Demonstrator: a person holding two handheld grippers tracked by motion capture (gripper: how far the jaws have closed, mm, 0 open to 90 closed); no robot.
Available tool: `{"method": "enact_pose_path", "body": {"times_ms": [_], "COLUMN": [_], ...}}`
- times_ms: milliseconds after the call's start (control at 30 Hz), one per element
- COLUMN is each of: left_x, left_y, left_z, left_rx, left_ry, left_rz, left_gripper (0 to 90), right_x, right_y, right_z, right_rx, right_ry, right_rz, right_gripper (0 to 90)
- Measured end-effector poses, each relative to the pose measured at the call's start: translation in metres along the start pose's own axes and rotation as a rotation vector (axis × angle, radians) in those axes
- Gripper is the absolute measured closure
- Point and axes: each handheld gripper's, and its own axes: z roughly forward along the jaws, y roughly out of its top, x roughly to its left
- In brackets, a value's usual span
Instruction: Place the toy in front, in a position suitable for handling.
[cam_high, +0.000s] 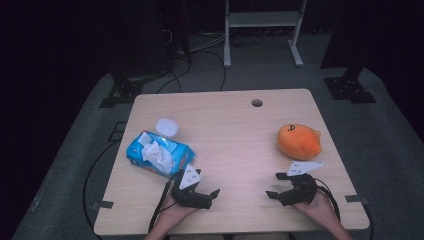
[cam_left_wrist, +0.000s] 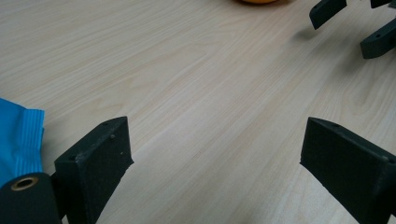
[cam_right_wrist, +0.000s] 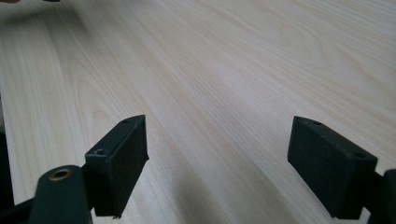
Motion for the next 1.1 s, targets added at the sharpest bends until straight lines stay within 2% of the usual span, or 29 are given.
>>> {"method": "enact_pose_path", "body": {"times_ms": [333,500,733,1100], "left_x": [0.000,-0.002,-0.005,-0.002], "left_y": [0.000,-0.001,-0.001,-0.003], "left_z": [0.000,0.000,0.001,0.001], "left_rx": [0.001,0.004,0.007,0.011], "left_ry": [-0.003,0.003,-0.002,-0.001], "left_rz": [0.001,0.012,0.018,0.000], "left_gripper": [7.5,7.6,7.6,7.6], "right_x": [-0.002,0.000,0.002,-0.003], "right_y": [-0.001,0.003,0.018,0.033], "right_z": [-0.001,-0.002,-0.007,-0.011], "right_rx": [-0.009,-0.031,-0.067,-0.070], "right_ry": [0.002,-0.002,0.000,0.002], "right_rz": [0.008,0.003,-0.024,-0.043], "right_gripper": [19.1,19.1,19.2,19.2]}}
